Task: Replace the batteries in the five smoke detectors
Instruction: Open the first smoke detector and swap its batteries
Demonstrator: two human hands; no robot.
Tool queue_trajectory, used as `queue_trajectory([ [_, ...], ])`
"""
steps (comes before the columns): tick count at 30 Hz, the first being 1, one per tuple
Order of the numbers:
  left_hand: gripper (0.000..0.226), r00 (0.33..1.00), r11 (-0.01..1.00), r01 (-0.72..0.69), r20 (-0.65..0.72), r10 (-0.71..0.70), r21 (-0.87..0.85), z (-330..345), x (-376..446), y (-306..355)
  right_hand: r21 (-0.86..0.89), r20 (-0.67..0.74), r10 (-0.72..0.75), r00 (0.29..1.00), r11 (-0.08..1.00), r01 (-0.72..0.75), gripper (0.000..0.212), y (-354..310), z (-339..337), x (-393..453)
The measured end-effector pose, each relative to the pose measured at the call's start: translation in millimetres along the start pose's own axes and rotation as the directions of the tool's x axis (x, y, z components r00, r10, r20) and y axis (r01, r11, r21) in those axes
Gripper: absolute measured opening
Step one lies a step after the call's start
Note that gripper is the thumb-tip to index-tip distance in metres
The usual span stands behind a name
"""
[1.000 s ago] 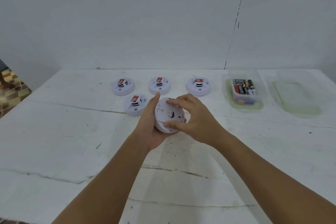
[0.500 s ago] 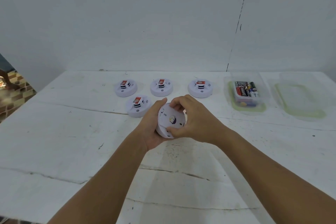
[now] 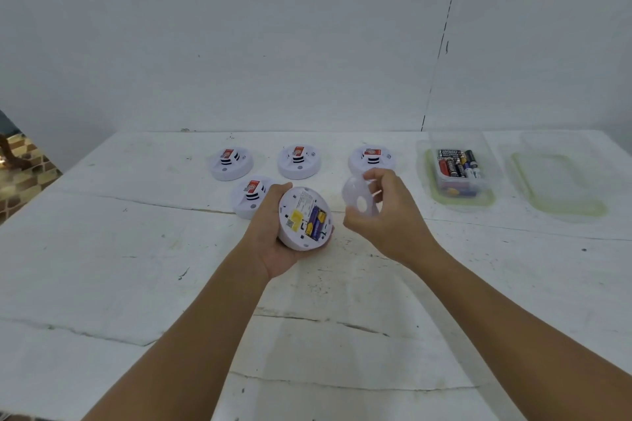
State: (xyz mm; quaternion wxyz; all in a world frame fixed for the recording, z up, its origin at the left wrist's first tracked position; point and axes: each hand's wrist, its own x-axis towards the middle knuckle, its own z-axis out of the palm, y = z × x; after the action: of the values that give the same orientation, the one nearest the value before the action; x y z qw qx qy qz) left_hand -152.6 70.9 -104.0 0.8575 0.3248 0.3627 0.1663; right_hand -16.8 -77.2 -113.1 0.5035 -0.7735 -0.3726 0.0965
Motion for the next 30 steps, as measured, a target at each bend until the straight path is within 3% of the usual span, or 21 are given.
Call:
queue_trajectory([
  [4, 0.042, 0.998, 0.998, -0.059, 0.006, 0.059, -0.004, 3, 2, 0, -0.376, 0.111, 0.119, 0.987, 0.924, -0.070, 0.067, 20, 1, -6],
  [10, 0.029, 0.995, 0.994, -0.102, -0.016, 0.102, -0.027, 9, 2, -1, -0.574, 0.210, 0.166, 0.963, 0.818, -0.015, 0.065, 24, 3, -6],
  [12, 0.028, 0.994, 0.992, -0.112, 0.000, 0.112, -0.061, 9, 3, -3, -0.505, 0.185, 0.127, 0.975, 0.863, -0.017, 0.061, 22, 4, -5],
  [15, 0.031, 0.992, 0.989, -0.117, 0.031, 0.121, -0.094, 9, 5, -6, -0.241, 0.084, -0.041, 0.996, 0.969, 0.060, 0.039, 14, 7, -6],
  [19, 0.028, 0.988, 0.991, -0.111, 0.101, 0.118, -0.076, 12, 3, -11, 0.014, 0.055, -0.121, 0.991, 0.993, 0.120, 0.012, -7, 18, -13],
  [30, 0.034, 0.986, 0.993, -0.102, 0.129, 0.108, -0.052, 15, -2, -13, 0.110, 0.079, -0.087, 0.993, 0.991, 0.078, 0.017, -5, 29, -14],
])
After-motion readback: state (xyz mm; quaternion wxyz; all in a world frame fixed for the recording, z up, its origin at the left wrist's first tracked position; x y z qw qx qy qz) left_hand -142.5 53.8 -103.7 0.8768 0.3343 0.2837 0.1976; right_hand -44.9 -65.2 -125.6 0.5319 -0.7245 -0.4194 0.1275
